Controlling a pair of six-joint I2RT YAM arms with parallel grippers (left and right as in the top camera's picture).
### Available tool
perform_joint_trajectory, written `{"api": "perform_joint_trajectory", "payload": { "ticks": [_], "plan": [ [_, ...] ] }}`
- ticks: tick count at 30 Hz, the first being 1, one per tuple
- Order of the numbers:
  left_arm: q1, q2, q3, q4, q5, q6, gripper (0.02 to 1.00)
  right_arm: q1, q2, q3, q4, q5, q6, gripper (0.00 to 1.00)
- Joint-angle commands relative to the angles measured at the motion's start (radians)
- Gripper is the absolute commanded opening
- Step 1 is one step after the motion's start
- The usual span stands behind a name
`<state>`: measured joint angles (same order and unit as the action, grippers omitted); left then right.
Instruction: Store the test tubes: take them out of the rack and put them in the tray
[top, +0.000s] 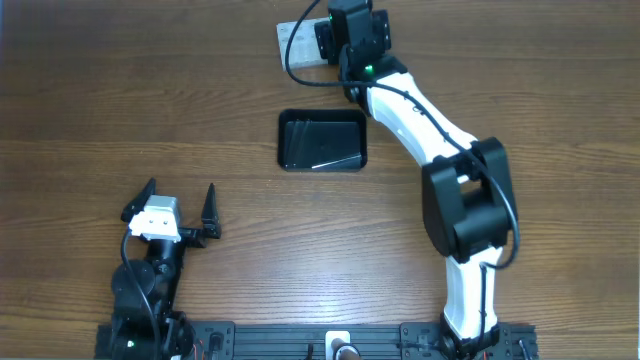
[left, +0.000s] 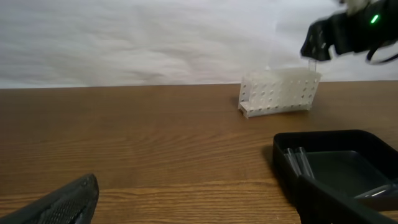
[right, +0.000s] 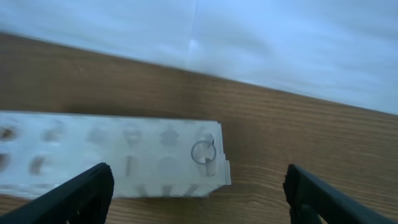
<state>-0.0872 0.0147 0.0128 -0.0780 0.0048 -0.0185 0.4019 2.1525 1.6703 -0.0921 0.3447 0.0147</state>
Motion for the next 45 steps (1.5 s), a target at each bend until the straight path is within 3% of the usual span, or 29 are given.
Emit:
{"api": "perform_joint_trajectory", "payload": {
  "ticks": [1, 17, 27, 38, 45],
  "plan": [
    [0.005, -0.008, -0.007, 0.002, 0.013, 0.011, 1.000, -0.010, 0.048, 0.004, 0.047, 0.038, -0.024, 0.897],
    [0.005, -0.008, -0.007, 0.002, 0.013, 0.011, 1.000, -0.040, 0.093, 0.004, 0.124, 0.037, 0.037, 0.875],
    [0.005, -0.008, -0.007, 0.002, 0.013, 0.011, 1.000, -0.051, 0.128, 0.004, 0.207, -0.008, 0.037, 0.827],
    [0.005, -0.008, -0.007, 0.002, 0.013, 0.011, 1.000, -0.057, 0.137, 0.004, 0.212, -0.014, 0.037, 0.676],
    [0.005, -0.008, -0.007, 0.002, 0.013, 0.011, 1.000, -0.057, 0.141, 0.004, 0.209, -0.015, 0.037, 0.503]
  ]
}}
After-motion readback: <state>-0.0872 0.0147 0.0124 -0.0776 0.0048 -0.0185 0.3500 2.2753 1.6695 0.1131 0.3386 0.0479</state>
